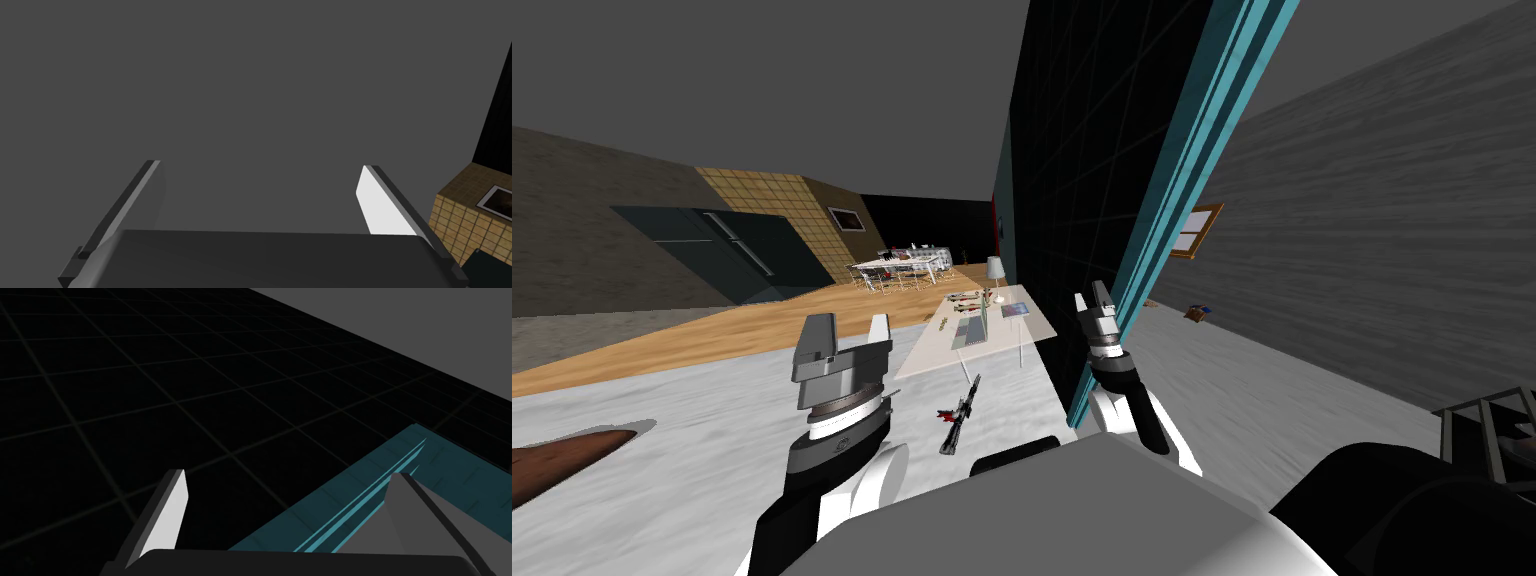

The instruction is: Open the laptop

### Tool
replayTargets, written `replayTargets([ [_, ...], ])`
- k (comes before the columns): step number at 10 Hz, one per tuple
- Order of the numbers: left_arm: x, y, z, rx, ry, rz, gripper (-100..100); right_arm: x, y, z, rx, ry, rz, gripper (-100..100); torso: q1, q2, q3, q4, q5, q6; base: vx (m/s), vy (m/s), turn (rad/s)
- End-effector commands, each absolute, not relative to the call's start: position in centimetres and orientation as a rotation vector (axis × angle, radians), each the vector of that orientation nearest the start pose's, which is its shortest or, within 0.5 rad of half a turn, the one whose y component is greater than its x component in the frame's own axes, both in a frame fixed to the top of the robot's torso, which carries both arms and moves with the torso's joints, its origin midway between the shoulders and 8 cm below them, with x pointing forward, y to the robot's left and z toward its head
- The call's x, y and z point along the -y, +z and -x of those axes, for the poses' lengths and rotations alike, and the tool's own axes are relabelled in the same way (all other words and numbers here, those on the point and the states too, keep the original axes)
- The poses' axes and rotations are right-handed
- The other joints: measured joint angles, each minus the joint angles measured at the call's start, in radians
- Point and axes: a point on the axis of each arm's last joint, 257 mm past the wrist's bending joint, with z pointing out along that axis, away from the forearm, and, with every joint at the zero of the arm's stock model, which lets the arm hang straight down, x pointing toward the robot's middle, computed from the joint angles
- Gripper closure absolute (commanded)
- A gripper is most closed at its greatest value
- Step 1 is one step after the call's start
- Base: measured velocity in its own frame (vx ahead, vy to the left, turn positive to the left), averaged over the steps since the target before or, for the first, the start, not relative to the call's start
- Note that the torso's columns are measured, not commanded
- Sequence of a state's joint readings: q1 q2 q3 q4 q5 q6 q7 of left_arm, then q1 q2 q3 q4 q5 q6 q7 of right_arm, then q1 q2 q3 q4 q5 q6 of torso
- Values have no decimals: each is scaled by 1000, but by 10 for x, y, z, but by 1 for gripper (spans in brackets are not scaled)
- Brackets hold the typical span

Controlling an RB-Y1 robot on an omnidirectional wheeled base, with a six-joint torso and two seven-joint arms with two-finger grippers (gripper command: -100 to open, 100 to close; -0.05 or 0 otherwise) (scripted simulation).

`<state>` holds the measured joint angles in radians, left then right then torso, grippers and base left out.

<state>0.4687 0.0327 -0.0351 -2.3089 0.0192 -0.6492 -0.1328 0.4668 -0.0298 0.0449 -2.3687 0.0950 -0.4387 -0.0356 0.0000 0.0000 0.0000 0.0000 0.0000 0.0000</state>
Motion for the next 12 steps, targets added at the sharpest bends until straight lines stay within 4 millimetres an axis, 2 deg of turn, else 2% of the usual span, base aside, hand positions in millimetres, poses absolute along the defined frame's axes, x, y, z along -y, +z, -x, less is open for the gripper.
replayTargets([
  [1, -258, 71, -312, -504, -1278, 445, 0, 245, 61, -340, -641, 1341, -551, 0, 0, 40, -82, 41, 0, 0, 0, 0, 0],
  [9, -258, 71, -312, -504, -1278, 445, 0, 245, 61, -340, -641, 1341, -551, 0, 0, 618, -1234, 617, 0, 0, 0, 0, 0],
  [10, -254, 67, -319, -552, -1273, 434, -100, 245, 61, -340, -641, 1341, -551, 0, 0, 691, -1382, 691, 0, 0, 28, -11, -9],
  [12, -252, 61, -329, -599, -1263, 436, -100, 245, 61, -340, -642, 1341, -552, 0, -1, 733, -1472, 733, 0, 0, 45, -30, -9],
])
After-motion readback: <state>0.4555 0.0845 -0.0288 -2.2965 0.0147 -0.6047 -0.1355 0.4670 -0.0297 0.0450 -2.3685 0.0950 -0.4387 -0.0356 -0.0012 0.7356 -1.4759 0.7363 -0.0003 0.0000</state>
